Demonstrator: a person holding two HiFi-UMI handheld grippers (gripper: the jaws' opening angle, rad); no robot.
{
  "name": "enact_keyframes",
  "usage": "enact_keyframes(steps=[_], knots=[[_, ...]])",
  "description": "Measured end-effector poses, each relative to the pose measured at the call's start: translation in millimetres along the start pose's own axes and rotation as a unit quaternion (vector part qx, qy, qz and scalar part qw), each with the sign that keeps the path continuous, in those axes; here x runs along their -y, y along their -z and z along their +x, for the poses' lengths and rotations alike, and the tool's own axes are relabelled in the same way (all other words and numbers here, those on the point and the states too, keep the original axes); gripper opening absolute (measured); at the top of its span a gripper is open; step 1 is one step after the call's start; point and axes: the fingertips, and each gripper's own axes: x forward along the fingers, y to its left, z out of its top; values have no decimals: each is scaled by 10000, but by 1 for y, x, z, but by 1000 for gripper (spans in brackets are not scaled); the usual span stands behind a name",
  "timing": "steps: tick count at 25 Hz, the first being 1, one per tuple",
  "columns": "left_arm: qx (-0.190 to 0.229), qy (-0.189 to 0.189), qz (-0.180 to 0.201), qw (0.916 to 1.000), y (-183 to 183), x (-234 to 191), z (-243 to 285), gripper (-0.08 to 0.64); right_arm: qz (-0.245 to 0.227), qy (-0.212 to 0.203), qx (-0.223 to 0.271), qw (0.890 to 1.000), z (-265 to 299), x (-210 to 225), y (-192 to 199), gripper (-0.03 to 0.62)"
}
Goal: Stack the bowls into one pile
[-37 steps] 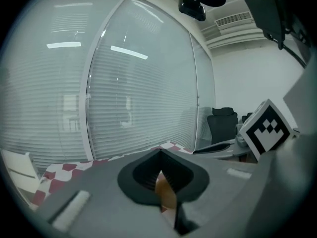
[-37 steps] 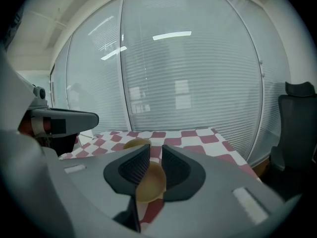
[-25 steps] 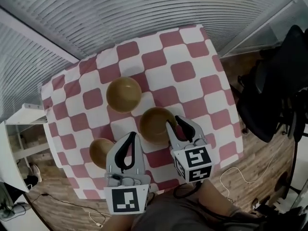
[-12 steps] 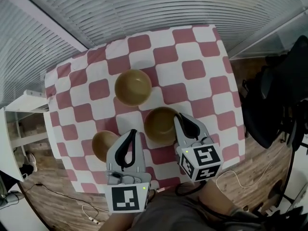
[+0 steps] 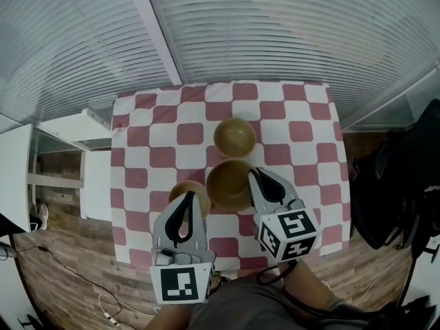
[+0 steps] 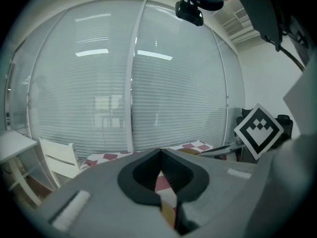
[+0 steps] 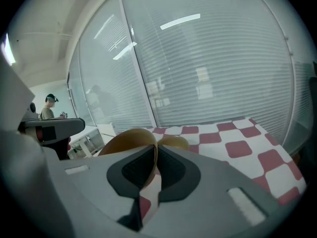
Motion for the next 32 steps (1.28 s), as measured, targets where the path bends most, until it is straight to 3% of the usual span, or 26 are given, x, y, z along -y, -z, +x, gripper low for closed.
enact_keyframes(steps=[6,11,24,32], knots=[[227,-532,-94,9983,-12,-42,-35,0,-362,-482,22,9982,16,-56,-17,44],[175,-829,-222,9962,-4,-66,-51,0,-497,-756,-168,9958,32,-85,-7,44],[-432,-934,-671,9924,59,-83,-45,0,-644,-831,-1034,9891,65,-96,69,46],[-625,-930,-792,9905,82,-87,-46,0,-1112,-737,-984,9862,72,-103,79,51]])
